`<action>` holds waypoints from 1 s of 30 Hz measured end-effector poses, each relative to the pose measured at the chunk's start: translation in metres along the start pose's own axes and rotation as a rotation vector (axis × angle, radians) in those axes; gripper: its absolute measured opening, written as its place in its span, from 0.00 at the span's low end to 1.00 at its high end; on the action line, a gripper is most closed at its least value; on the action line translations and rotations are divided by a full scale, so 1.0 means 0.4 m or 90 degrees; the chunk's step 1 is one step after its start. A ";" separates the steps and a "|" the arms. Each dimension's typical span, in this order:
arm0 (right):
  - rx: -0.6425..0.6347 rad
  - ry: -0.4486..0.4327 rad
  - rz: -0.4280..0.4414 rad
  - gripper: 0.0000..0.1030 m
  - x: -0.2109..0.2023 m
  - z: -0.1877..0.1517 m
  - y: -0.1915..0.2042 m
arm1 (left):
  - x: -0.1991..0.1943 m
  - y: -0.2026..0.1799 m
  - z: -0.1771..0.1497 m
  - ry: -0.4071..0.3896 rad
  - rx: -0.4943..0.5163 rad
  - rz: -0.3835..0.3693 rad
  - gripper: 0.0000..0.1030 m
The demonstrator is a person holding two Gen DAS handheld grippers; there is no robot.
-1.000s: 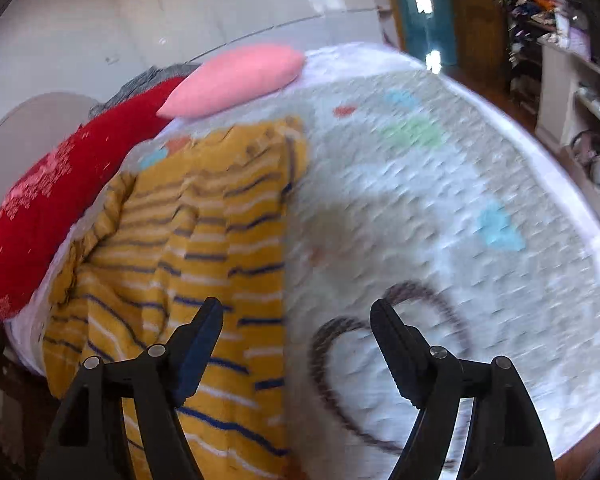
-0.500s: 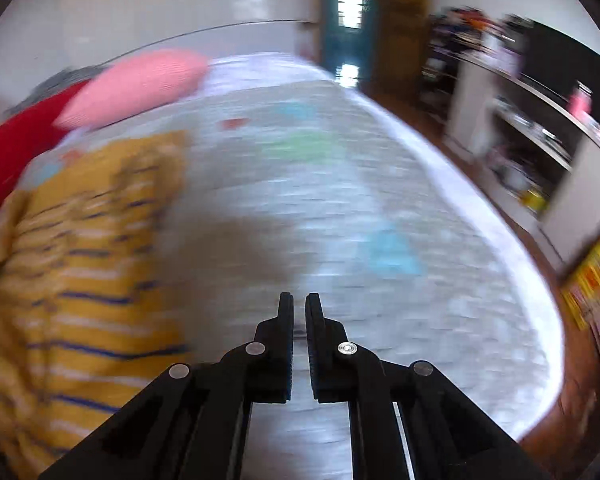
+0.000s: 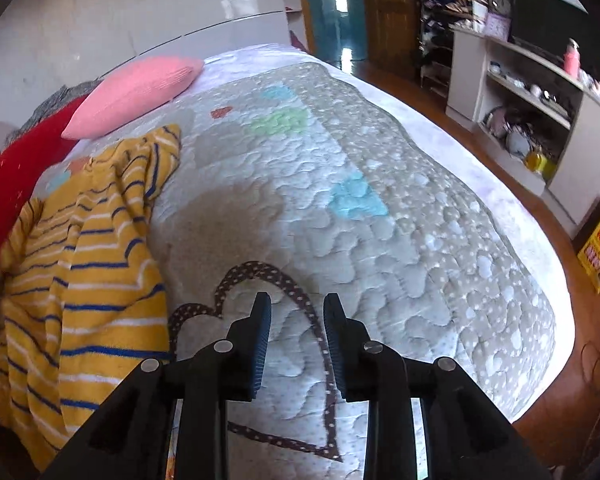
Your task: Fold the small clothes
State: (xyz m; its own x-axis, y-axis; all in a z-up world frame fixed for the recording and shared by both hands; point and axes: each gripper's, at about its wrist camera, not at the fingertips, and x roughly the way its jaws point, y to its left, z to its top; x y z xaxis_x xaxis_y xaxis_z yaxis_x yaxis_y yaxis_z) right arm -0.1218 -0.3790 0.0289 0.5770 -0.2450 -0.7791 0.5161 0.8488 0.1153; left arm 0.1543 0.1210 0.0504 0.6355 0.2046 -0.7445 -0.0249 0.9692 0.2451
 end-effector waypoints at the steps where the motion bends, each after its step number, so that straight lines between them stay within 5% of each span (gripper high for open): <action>1: -0.014 -0.001 -0.005 0.29 0.001 0.001 0.014 | 0.007 0.041 0.012 -0.002 -0.027 0.037 0.14; 4: -0.029 0.002 0.002 0.32 0.013 0.006 0.039 | 0.029 0.191 0.023 0.012 -0.127 0.095 0.15; 7: -0.033 0.009 0.034 0.48 0.024 0.005 0.066 | -0.003 0.285 -0.022 0.005 -0.195 0.006 0.16; 9: -0.036 0.015 0.071 0.57 0.027 -0.002 0.082 | -0.041 0.291 -0.073 0.003 -0.185 -0.041 0.28; 11: -0.040 0.023 0.103 0.63 0.031 -0.012 0.095 | -0.082 0.264 -0.141 0.006 -0.166 -0.116 0.51; 16: -0.033 0.033 0.146 0.76 0.039 -0.035 0.119 | -0.145 0.144 -0.254 0.025 -0.113 -0.251 0.56; 18: -0.041 0.038 0.171 0.71 0.040 -0.041 0.140 | -0.165 0.100 -0.280 0.028 -0.107 -0.285 0.56; 20: -0.073 0.066 0.231 0.14 0.040 -0.045 0.173 | -0.187 0.068 -0.300 0.025 -0.108 -0.304 0.56; 22: -0.097 0.080 0.250 0.08 0.038 -0.042 0.190 | -0.197 0.054 -0.313 0.027 -0.111 -0.315 0.56; 26: -0.089 0.020 0.129 0.08 0.021 0.018 0.131 | -0.199 0.061 -0.325 0.040 -0.130 -0.322 0.57; 27: -0.081 0.001 0.067 0.08 0.019 0.032 0.107 | -0.202 0.063 -0.329 0.039 -0.132 -0.322 0.58; 29: -0.067 -0.052 -0.145 0.11 0.016 0.066 0.051 | -0.209 0.066 -0.332 0.035 -0.135 -0.327 0.66; 30: -0.053 -0.054 -0.175 0.12 0.012 0.069 0.040 | -0.217 0.059 -0.340 0.035 -0.134 -0.330 0.69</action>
State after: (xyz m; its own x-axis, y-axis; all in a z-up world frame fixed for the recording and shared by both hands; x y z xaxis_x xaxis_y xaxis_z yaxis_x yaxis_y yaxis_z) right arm -0.0932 -0.3796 0.0441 0.4760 -0.5063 -0.7191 0.6089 0.7797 -0.1460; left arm -0.0063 0.1450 0.0364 0.5643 -0.3048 -0.7672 0.1235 0.9501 -0.2866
